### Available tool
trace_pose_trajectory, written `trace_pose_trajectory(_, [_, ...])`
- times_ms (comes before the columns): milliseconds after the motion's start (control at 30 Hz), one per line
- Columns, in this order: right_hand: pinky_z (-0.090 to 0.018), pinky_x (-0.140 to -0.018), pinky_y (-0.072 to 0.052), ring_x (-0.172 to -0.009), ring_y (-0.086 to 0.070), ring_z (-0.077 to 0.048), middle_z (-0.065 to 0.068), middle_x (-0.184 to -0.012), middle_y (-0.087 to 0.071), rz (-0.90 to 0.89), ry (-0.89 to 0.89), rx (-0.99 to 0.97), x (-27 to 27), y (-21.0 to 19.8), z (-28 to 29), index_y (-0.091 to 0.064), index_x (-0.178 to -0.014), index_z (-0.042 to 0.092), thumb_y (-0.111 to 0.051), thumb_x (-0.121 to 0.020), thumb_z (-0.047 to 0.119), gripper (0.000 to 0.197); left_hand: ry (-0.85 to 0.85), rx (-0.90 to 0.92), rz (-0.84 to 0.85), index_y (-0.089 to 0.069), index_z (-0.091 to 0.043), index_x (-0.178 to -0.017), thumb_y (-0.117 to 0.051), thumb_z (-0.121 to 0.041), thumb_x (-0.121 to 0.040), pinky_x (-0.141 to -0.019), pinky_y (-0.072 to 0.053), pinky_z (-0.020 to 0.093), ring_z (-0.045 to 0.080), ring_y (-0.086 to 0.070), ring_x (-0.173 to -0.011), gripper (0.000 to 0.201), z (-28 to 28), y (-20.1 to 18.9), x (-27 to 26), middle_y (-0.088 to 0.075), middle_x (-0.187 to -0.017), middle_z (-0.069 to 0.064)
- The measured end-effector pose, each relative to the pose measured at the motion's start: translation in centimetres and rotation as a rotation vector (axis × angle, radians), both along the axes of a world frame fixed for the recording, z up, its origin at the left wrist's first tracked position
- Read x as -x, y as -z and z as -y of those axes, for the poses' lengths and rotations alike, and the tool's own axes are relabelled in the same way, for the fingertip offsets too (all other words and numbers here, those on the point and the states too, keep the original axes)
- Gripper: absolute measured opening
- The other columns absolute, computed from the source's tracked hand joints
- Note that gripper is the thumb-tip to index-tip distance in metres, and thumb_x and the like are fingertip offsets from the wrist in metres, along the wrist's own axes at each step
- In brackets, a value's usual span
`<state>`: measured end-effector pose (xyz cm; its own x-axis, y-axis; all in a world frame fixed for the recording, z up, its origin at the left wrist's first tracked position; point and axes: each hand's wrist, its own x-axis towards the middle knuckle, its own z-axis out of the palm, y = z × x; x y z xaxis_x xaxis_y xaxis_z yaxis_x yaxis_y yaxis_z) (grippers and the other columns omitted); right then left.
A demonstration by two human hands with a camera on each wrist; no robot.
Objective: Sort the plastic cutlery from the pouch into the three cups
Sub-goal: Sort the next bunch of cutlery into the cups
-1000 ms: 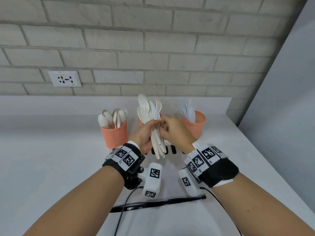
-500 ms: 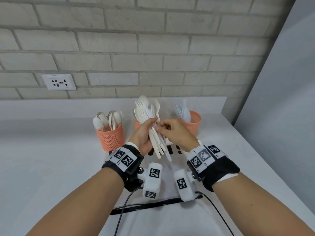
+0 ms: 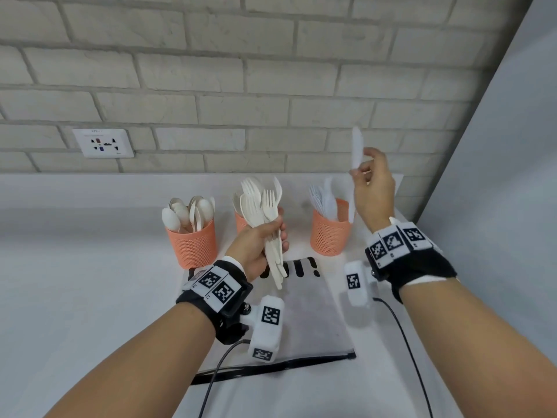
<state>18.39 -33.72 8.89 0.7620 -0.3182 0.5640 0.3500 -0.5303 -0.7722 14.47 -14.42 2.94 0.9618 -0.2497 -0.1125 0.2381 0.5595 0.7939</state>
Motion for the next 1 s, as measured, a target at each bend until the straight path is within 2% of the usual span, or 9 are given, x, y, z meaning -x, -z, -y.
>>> trace_pose_trajectory(233, [-0.035, -0.078, -0.039, -0.091, -0.056, -0.036, -0.021, -0.084, -0.063, -0.274, 0.121, 0.314, -3.5, 5.7, 1.4, -0.061, -0.089, 0.002, -0.046, -0.092, 0.009, 0.017, 0.05, -0.076, 0.064, -0.058, -0.012, -0.101, -0.047, -0.005, -0.093, -0.053, -0.048, 0.022, 0.011, -0.052, -0.056, 0.015, -0.6, -0.2, 0.3, -0.056, -0.067, -0.001])
trace_pose_trajectory(367, [-0.039, -0.091, -0.032, -0.114, -0.04, -0.036, -0.019, -0.117, -0.057, -0.454, 0.137, 0.508, -3.6, 6.3, 1.7, -0.066, -0.11, 0.006, -0.043, -0.092, 0.009, 0.029, 0.044, -0.104, 0.06, -0.055, -0.01, -0.106, -0.049, -0.006, -0.093, -0.055, -0.049, 0.023, 0.012, -0.056, -0.058, 0.015, -1.2, 0.0, 0.1, -0.06, -0.069, 0.0])
trace_pose_trajectory(433, [-0.038, -0.092, -0.033, -0.113, -0.041, -0.036, -0.02, -0.119, -0.054, -0.225, 0.15, 0.423, -3.2, 5.5, 1.2, -0.062, -0.117, 0.004, -0.046, -0.09, 0.005, 0.031, 0.031, -0.117, 0.068, -0.055, -0.009, -0.106, -0.049, -0.007, -0.093, -0.055, -0.05, 0.023, 0.012, -0.058, -0.058, 0.014, -1.3, 0.0, 0.0, -0.062, -0.07, 0.0])
trace_pose_trajectory(533, [-0.026, -0.084, -0.039, -0.099, -0.048, -0.025, -0.008, -0.098, -0.055, 0.033, -0.072, 0.191, -0.9, 3.5, -1.6, -0.067, -0.101, 0.004, -0.052, -0.092, 0.013, 0.02, 0.004, -0.115, 0.069, -0.055, -0.007, -0.107, -0.049, -0.006, -0.093, -0.054, -0.05, 0.023, 0.012, -0.059, -0.056, 0.015, -1.3, 0.0, 0.0, -0.066, -0.069, 0.001])
trace_pose_trajectory(633, [-0.01, -0.073, -0.04, -0.079, -0.054, -0.011, 0.001, -0.082, -0.058, -0.189, -0.455, 0.17, 2.4, 2.4, -5.2, -0.068, -0.088, 0.012, -0.058, -0.09, 0.031, 0.021, 0.017, -0.146, 0.094, -0.057, -0.008, -0.104, -0.048, -0.005, -0.093, -0.055, -0.05, 0.022, 0.011, -0.059, -0.056, 0.014, -0.9, -0.2, 0.2, -0.067, -0.068, 0.001])
trace_pose_trajectory(700, [-0.017, -0.068, -0.049, -0.067, -0.061, -0.009, 0.005, -0.073, -0.064, -0.383, -0.631, 0.079, 3.5, 2.8, -6.9, -0.066, -0.086, 0.016, -0.06, -0.088, 0.034, 0.019, 0.019, -0.174, 0.132, -0.057, -0.009, -0.106, -0.046, -0.001, -0.093, -0.055, -0.052, 0.024, 0.012, -0.061, -0.057, 0.019, -0.7, -0.3, 0.6, -0.067, -0.067, 0.003])
trace_pose_trajectory(833, [-0.028, -0.051, -0.049, -0.058, -0.059, -0.02, -0.018, -0.078, -0.067, -0.595, -0.692, -0.237, 3.9, 3.5, -8.5, -0.068, -0.094, 0.007, -0.059, -0.09, 0.028, 0.023, 0.074, -0.219, 0.174, -0.057, -0.008, -0.107, -0.046, 0.0, -0.093, -0.059, -0.057, 0.026, 0.014, -0.066, -0.059, 0.019, -1.1, -0.7, 1.5, -0.068, -0.066, 0.006])
trace_pose_trajectory(900, [-0.022, -0.039, -0.046, -0.049, -0.06, -0.017, -0.014, -0.073, -0.068, -0.615, -0.697, -0.377, 4.1, 3.2, -8.8, -0.068, -0.091, 0.005, -0.057, -0.092, 0.024, 0.022, 0.119, -0.186, 0.169, -0.057, -0.006, -0.109, -0.045, -0.004, -0.094, -0.062, -0.058, 0.029, 0.017, -0.068, -0.064, 0.019, -1.6, -0.8, 1.7, -0.069, -0.07, 0.008])
trace_pose_trajectory(1000, [-0.022, -0.042, -0.05, -0.053, -0.067, -0.015, -0.007, -0.07, -0.069, -0.601, -0.674, -0.475, 4.1, 2.7, -9.2, -0.066, -0.085, 0.008, -0.054, -0.094, 0.022, 0.02, 0.115, -0.132, 0.138, -0.054, -0.005, -0.118, -0.046, -0.009, -0.095, -0.068, -0.06, 0.035, 0.024, -0.07, -0.077, 0.026, -2.2, -0.7, 1.8, -0.069, -0.089, 0.015])
